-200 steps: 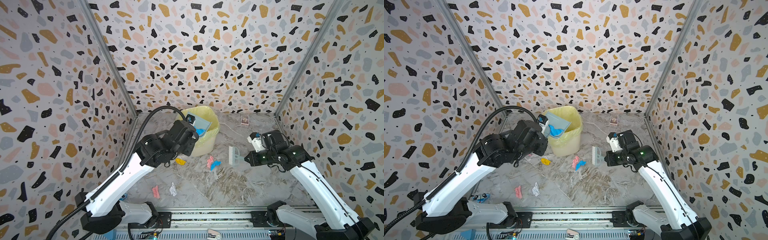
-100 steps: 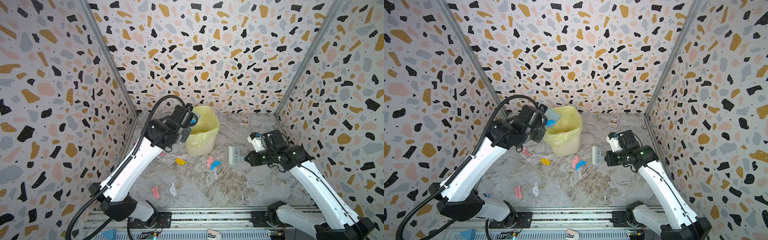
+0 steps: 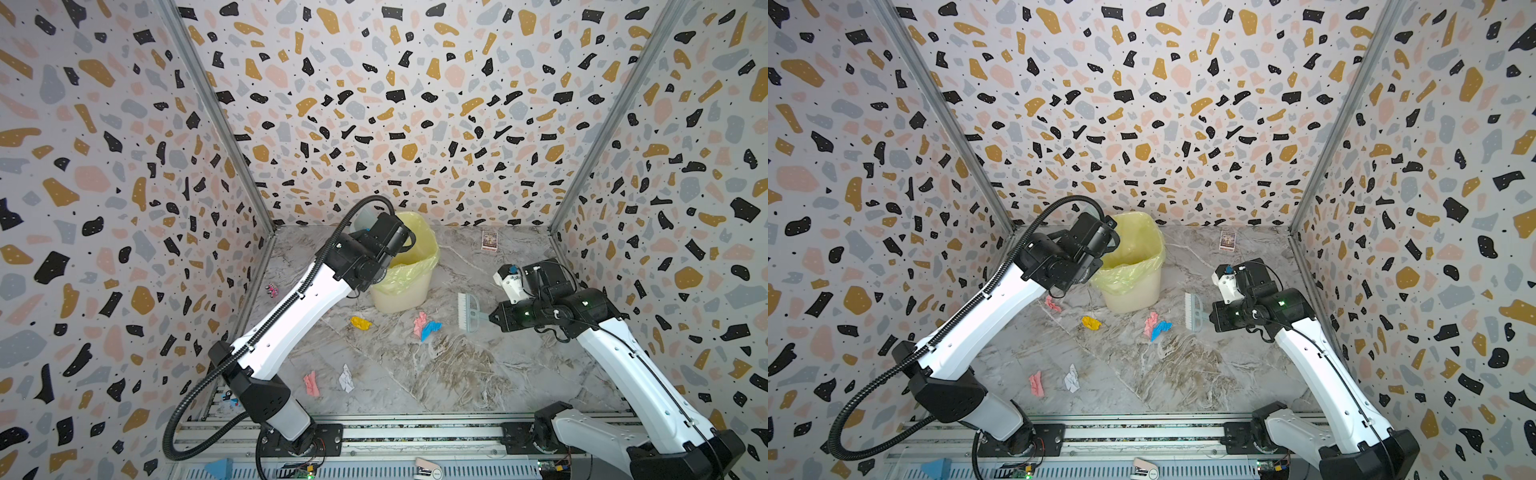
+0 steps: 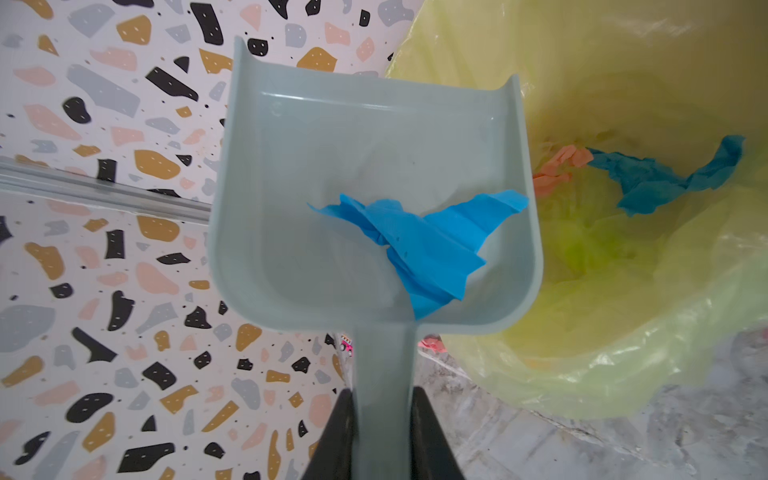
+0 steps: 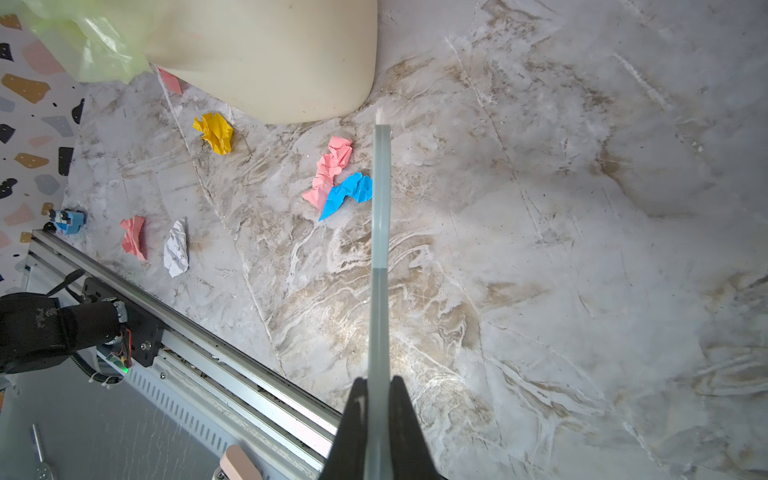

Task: Sweep away the paper scraps from the table
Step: 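Tip the dustpan over the yellow-bagged bin with the left gripper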

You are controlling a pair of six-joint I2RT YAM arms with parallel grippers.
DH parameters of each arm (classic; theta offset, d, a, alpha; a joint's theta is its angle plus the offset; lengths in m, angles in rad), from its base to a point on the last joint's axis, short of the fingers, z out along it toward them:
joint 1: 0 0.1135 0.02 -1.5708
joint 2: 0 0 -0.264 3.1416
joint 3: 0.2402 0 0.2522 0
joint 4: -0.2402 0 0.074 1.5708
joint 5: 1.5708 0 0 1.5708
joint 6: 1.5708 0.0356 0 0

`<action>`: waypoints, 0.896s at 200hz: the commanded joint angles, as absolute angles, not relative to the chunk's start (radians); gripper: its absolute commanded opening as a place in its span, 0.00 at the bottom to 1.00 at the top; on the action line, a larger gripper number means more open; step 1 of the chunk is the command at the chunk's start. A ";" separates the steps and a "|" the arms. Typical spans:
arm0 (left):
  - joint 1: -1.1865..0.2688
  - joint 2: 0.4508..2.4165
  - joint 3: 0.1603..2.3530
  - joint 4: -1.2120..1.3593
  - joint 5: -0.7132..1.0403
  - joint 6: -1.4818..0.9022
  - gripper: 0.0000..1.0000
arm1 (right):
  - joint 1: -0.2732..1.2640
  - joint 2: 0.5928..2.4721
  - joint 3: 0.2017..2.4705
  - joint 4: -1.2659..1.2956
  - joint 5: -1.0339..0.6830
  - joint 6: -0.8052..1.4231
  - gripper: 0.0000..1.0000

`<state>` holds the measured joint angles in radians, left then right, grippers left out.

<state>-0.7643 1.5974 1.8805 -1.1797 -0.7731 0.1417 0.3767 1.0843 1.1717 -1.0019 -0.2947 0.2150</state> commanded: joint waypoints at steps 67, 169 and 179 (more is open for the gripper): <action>-0.900 1.666 1.764 -1.126 -1.154 0.329 0.00 | 0.363 1.084 1.206 -1.022 -0.296 0.184 0.00; -0.922 1.632 1.750 -1.057 -1.283 0.418 0.00 | 0.362 1.058 1.181 -0.996 -0.313 0.210 0.00; -0.922 1.627 1.742 -1.054 -1.292 0.423 0.00 | 0.362 1.055 1.178 -0.992 -0.314 0.209 0.00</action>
<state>-0.9203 1.6669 1.7557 -1.0859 -1.2343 0.3954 0.3656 1.0805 1.1717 -1.0008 -0.3035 0.2008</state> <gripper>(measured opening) 0.208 0.094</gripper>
